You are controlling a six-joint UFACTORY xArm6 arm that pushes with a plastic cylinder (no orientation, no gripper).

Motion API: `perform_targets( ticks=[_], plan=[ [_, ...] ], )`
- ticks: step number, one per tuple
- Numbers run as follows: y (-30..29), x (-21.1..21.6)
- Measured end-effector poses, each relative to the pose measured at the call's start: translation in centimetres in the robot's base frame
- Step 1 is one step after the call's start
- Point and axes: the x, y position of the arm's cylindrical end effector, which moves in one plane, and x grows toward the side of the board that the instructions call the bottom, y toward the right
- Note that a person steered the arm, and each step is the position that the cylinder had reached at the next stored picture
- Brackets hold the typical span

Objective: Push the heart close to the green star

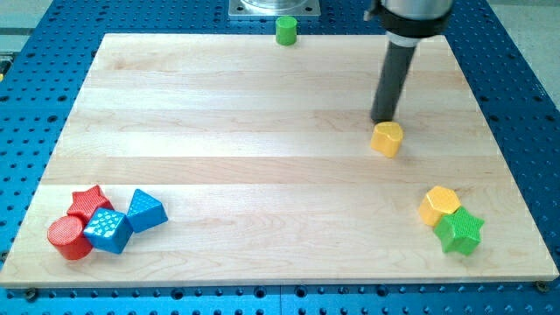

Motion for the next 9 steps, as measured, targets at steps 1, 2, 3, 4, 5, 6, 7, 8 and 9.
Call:
perform_targets(
  ticks=[1, 2, 3, 4, 5, 6, 7, 8, 9],
  plan=[
    [0.7, 5.7],
    [0.4, 5.7],
    [-1.8, 4.2],
    [-2.8, 8.7],
    [-1.7, 12.4],
    [-2.4, 10.7],
    [-6.4, 12.7],
    [-3.6, 16.9],
    [-2.4, 15.5]
  ],
)
